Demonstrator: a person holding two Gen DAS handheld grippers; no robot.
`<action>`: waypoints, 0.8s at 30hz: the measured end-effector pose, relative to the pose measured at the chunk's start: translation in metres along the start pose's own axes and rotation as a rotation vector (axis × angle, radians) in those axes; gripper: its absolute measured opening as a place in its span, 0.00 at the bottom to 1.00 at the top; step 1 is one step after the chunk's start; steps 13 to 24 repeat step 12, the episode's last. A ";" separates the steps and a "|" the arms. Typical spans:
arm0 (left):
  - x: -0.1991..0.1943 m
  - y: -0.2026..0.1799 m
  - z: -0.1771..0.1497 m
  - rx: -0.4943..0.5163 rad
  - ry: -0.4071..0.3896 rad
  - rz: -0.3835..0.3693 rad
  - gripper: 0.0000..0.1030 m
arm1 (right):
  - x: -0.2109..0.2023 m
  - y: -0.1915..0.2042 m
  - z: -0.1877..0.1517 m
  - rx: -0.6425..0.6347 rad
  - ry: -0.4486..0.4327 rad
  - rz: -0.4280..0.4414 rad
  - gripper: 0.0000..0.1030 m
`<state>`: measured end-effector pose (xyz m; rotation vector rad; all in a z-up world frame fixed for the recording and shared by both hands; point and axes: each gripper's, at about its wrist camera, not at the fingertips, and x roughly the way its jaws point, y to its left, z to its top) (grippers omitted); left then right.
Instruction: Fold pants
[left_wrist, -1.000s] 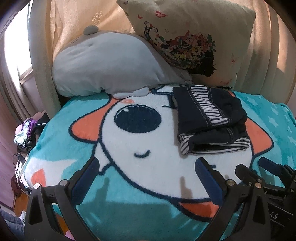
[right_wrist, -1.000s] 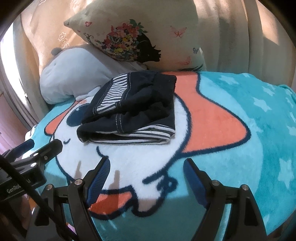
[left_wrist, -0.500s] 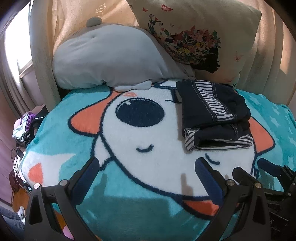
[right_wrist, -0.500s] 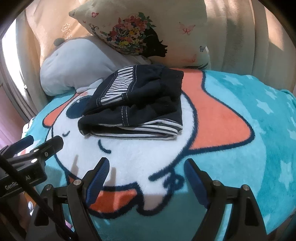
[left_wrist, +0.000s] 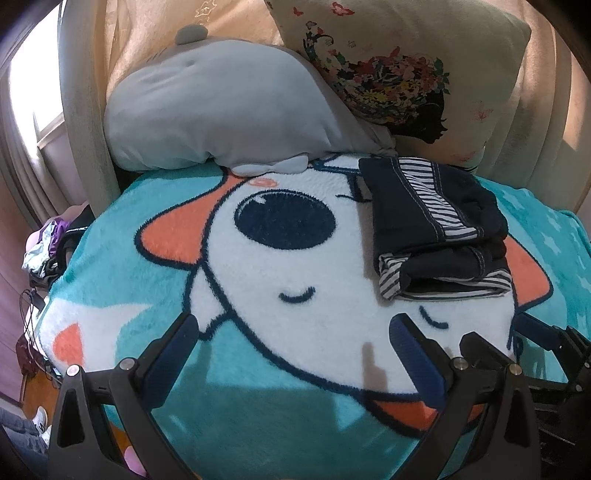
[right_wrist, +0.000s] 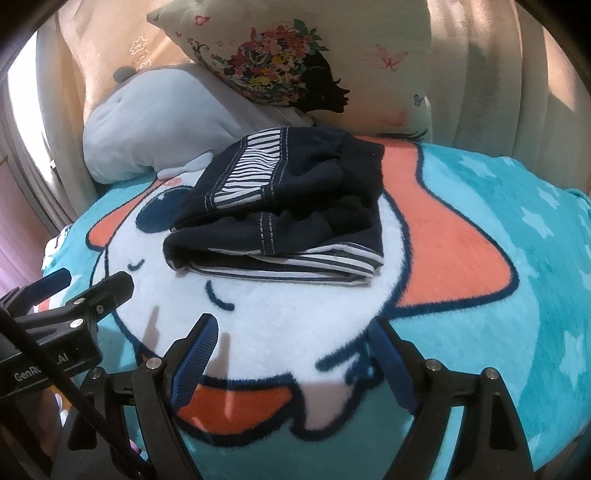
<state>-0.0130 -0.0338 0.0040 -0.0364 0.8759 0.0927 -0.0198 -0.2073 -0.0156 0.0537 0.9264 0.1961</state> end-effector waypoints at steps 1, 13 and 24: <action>0.000 0.000 0.000 0.001 0.001 -0.001 1.00 | 0.001 0.001 0.000 -0.002 0.001 0.001 0.85; 0.003 0.008 0.002 -0.006 -0.010 0.008 1.00 | 0.005 0.007 0.003 -0.022 0.008 -0.008 0.85; 0.003 0.008 0.002 -0.006 -0.010 0.008 1.00 | 0.005 0.007 0.003 -0.022 0.008 -0.008 0.85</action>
